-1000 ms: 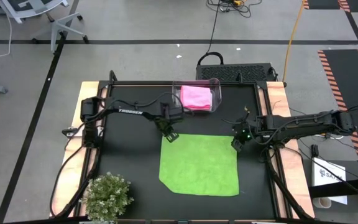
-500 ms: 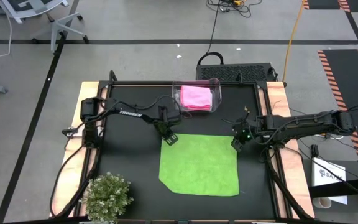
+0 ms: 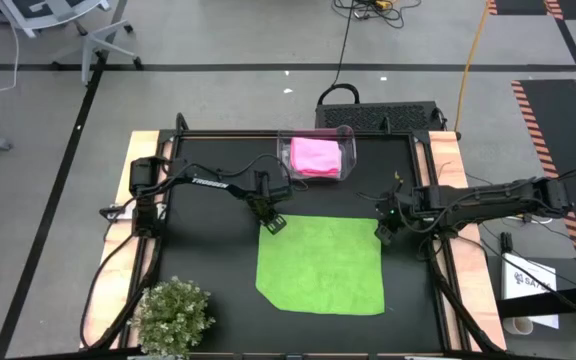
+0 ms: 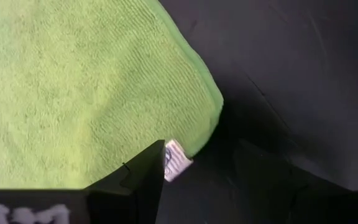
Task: Fold microfiber towels
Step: Fold the green microfiber cloth
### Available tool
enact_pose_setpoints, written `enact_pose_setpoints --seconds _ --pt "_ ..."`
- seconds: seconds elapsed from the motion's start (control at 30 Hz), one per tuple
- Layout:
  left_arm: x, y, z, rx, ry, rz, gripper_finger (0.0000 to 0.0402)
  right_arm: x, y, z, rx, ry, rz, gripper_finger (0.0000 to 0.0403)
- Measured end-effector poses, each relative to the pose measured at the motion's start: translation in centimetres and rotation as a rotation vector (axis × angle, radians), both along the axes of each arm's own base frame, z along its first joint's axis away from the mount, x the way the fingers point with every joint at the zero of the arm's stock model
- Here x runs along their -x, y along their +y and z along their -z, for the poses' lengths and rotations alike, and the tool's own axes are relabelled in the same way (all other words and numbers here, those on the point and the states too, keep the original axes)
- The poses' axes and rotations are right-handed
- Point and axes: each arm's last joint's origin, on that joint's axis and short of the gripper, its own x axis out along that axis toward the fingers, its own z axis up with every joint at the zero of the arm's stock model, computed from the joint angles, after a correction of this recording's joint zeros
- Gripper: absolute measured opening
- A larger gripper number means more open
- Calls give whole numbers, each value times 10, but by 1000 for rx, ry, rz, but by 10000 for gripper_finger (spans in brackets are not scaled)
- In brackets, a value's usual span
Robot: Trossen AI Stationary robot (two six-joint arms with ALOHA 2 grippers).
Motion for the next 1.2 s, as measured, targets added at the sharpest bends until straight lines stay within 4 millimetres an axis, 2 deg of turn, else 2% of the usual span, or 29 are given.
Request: enact_pose_setpoints --seconds 0.3,0.47,0.57,0.7,0.8,0.93,1.2 --pt "0 0 0 -1 -1 -5 118 5 0 32 -23 -94 93 183" --pt "-3 1 0 -21 -31 -6 118 7 0 34 -7 -95 99 177" --pt "-5 1 -1 -20 -46 -15 118 6 0 33 -4 -119 99 157" --pt "-4 1 -1 -20 -39 -33 110 4 -1 33 3 -137 100 112" --pt "-4 1 -1 -20 -38 -33 76 4 -1 33 20 -144 107 68" --pt "-4 1 -1 -16 -39 -14 11 4 -2 33 36 -144 106 10" --pt "-4 1 -1 -17 -35 -13 5 4 -2 31 51 -161 99 1"
